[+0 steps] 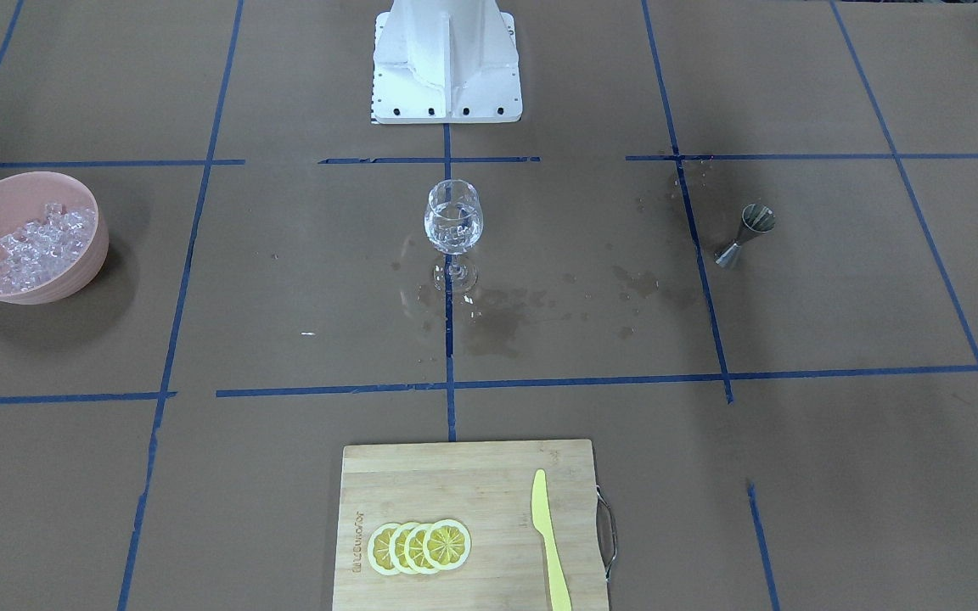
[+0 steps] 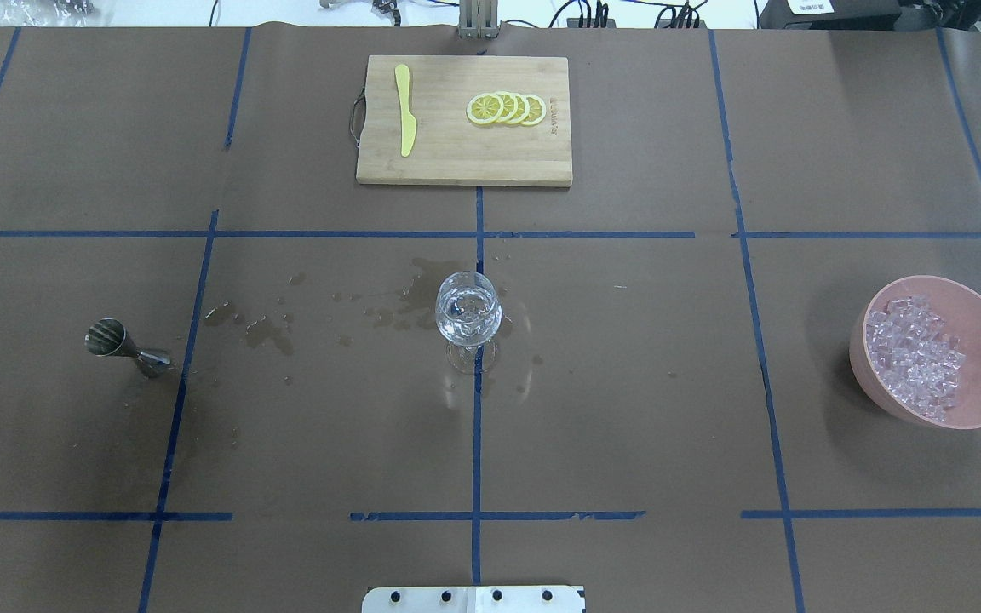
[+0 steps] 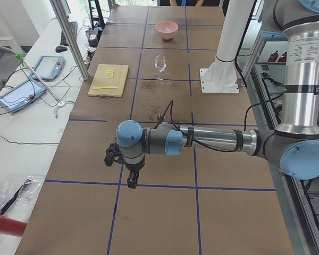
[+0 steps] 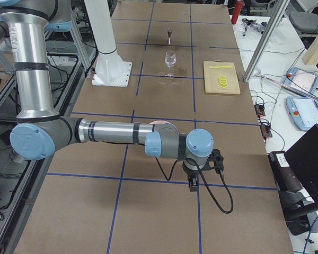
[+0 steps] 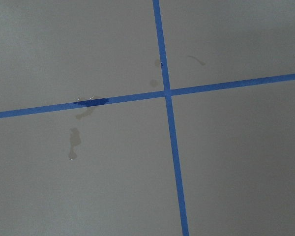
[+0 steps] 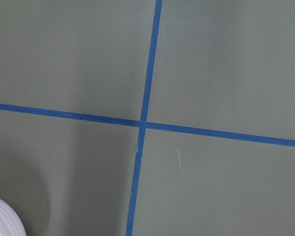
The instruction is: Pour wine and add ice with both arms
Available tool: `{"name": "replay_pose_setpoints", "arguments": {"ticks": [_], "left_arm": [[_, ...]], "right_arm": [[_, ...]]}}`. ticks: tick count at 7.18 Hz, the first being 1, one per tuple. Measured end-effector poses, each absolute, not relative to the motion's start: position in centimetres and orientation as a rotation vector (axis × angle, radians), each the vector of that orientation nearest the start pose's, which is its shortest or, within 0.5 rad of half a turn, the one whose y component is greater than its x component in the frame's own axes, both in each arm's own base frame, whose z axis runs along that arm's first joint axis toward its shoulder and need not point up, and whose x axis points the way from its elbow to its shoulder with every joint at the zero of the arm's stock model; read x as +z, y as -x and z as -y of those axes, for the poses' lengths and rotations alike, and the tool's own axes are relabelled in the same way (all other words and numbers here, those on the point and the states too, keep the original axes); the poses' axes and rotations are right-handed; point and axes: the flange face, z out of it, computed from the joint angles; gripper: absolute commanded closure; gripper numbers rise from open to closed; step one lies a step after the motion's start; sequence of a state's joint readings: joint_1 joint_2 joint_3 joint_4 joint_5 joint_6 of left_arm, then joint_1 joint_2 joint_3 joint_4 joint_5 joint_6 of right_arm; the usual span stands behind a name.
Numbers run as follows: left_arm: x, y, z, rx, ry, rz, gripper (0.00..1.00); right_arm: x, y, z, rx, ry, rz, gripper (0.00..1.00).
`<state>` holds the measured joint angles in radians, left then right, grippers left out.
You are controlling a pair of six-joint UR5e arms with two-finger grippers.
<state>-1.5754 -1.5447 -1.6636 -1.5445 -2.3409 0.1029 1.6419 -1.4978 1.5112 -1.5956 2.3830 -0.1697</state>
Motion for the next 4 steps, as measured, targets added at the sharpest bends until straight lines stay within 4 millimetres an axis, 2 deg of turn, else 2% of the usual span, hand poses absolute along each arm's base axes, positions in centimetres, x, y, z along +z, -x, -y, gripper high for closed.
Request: {"name": "replay_pose_setpoints", "arguments": {"ticks": [4], "left_arm": [[62.44, 6.61, 48.38, 0.06, -0.077, -0.77, 0.0]], "right_arm": [[64.89, -9.81, 51.72, -0.088, -0.09, 0.805, 0.0]]}}
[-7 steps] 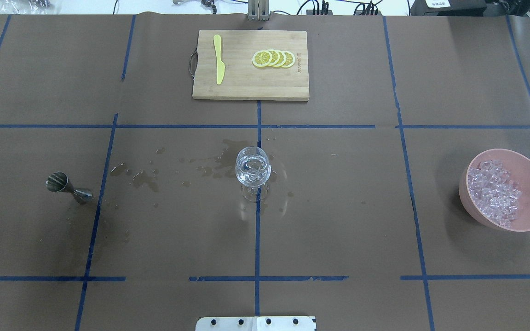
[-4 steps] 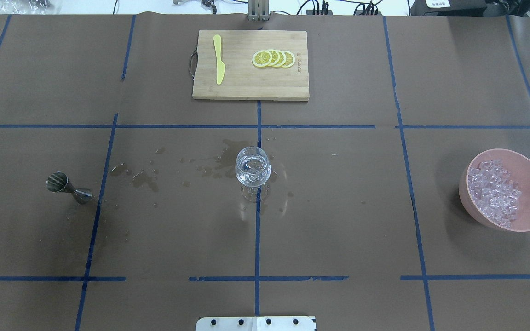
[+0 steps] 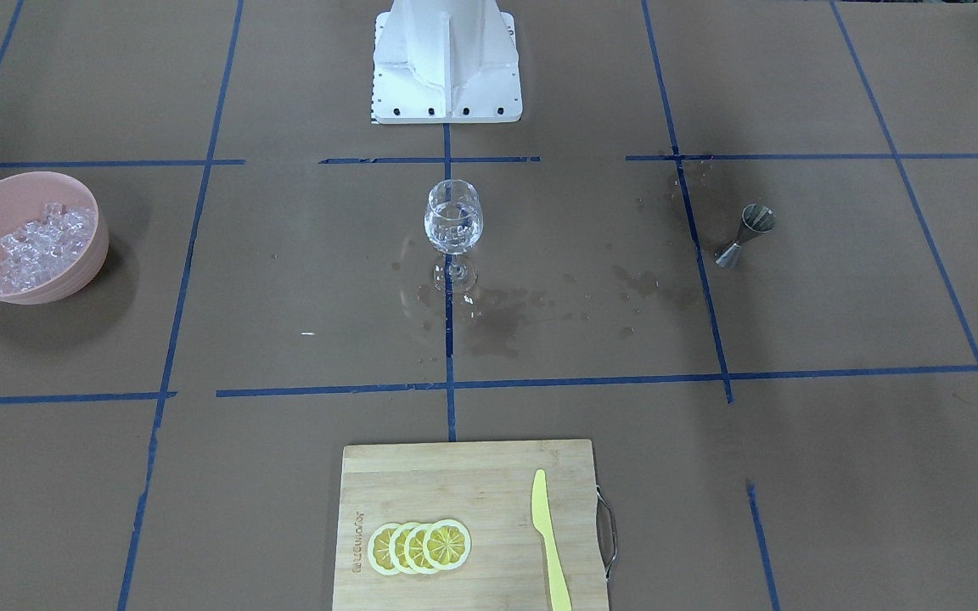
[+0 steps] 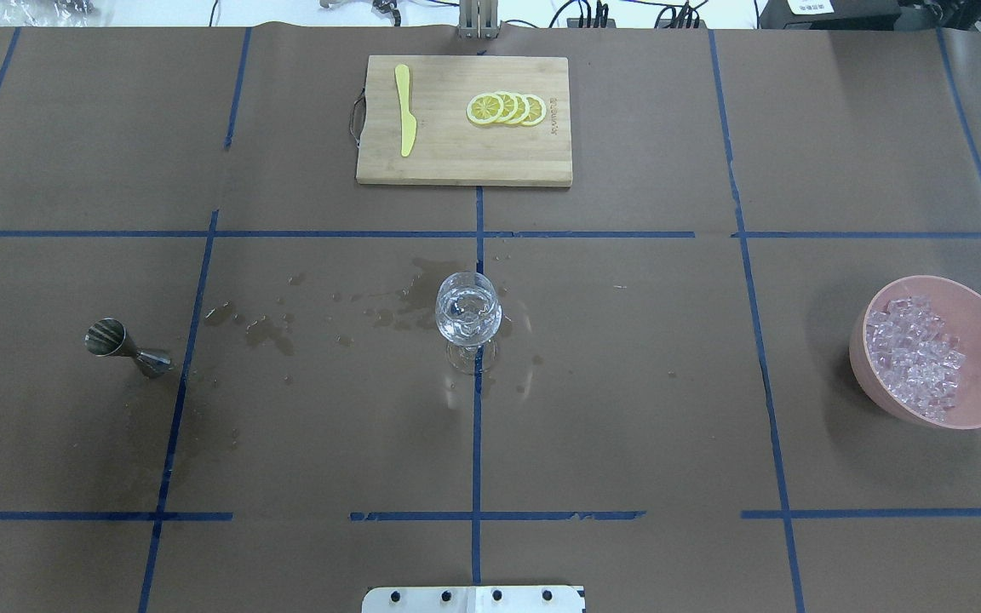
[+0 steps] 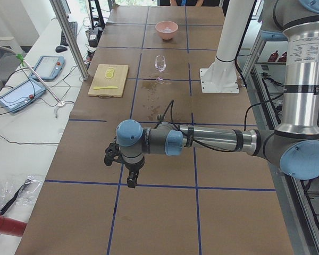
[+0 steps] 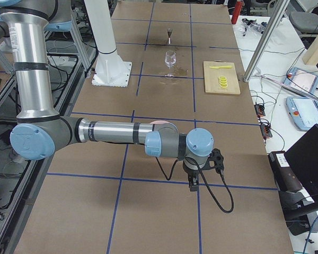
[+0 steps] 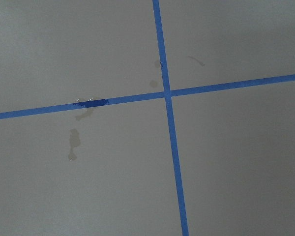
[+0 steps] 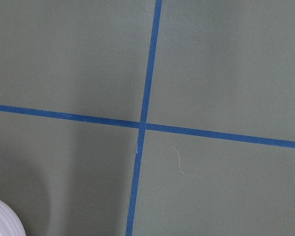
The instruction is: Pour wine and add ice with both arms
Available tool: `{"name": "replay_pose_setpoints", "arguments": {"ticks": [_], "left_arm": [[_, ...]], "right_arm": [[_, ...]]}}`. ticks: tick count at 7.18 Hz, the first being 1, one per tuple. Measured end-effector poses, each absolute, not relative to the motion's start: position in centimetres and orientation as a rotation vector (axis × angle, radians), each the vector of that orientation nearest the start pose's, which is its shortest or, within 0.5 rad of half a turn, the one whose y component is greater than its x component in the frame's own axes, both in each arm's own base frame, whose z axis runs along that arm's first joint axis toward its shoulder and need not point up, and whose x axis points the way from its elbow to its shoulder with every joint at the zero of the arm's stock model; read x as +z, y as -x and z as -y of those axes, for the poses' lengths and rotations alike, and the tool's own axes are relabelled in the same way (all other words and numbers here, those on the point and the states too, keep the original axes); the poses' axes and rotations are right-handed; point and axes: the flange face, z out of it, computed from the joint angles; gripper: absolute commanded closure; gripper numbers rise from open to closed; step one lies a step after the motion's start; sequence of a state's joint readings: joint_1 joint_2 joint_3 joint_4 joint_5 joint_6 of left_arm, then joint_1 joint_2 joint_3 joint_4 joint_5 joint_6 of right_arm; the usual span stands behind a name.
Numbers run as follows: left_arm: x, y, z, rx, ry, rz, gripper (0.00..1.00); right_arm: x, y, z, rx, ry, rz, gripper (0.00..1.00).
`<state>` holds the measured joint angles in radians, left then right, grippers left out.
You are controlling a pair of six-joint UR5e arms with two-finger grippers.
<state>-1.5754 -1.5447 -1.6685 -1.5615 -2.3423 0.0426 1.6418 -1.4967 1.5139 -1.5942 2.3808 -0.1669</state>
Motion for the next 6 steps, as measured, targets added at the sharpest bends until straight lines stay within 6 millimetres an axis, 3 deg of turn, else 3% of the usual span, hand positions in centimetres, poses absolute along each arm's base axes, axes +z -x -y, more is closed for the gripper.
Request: {"name": "replay_pose_setpoints", "arguments": {"ticks": [6], "left_arm": [[61.79, 6.62, 48.62, -0.013, -0.075, -0.771, 0.0]], "right_arm": [[64.64, -9.85, 51.88, -0.088, -0.095, 0.805, 0.0]]}}
